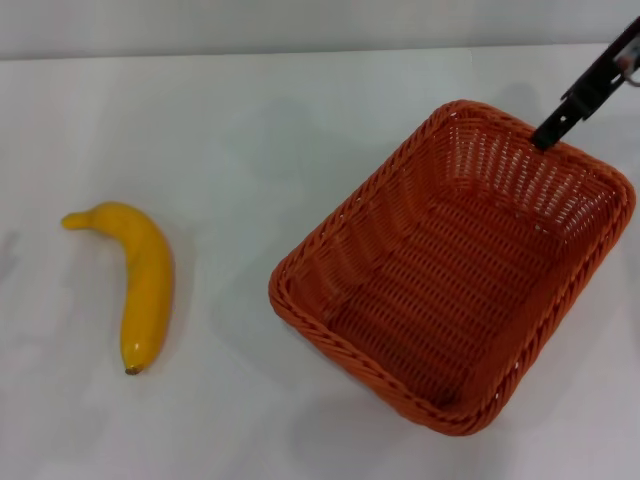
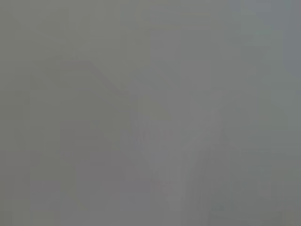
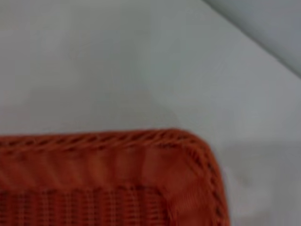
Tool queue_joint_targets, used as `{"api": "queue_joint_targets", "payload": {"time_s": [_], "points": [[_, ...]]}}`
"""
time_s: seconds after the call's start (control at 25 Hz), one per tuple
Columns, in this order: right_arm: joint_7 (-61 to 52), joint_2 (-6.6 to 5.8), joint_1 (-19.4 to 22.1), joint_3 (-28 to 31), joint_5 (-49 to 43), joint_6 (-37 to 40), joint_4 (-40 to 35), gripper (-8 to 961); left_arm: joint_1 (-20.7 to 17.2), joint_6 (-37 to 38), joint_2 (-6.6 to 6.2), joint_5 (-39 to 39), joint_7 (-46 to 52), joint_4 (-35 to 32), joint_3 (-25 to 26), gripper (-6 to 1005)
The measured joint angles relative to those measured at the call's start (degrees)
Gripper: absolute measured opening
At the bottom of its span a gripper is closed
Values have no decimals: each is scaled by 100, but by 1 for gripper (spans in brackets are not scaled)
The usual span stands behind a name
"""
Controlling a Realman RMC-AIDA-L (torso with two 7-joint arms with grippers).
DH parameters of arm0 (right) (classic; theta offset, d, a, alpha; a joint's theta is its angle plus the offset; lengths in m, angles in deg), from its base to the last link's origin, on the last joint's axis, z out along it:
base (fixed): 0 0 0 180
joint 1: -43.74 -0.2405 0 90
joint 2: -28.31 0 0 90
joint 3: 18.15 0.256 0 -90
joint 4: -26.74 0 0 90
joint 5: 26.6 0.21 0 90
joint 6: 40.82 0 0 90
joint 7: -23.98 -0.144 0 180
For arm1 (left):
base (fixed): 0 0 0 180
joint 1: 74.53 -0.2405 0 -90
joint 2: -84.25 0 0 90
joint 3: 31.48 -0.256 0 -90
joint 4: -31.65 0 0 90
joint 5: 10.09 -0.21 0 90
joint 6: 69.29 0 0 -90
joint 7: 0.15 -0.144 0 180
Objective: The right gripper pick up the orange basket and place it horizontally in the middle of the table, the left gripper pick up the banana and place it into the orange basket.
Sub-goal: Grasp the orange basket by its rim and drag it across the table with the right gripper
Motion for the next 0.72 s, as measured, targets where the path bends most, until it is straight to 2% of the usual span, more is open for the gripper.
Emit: {"api": "queue_joint_targets", "payload": {"time_s": [0.28, 0.52, 0.72], "points": [[-137, 3, -657, -259, -581, 633, 1449, 820, 44, 19, -1, -116, -16, 9, 1, 888], [-166, -23, -896, -367, -664, 1078, 2183, 807, 41, 18, -6, -170, 1, 31, 0, 886], [-121, 0, -977, -380, -673, 1221, 2480, 798, 40, 16, -6, -216, 8, 53, 0, 885]]}}
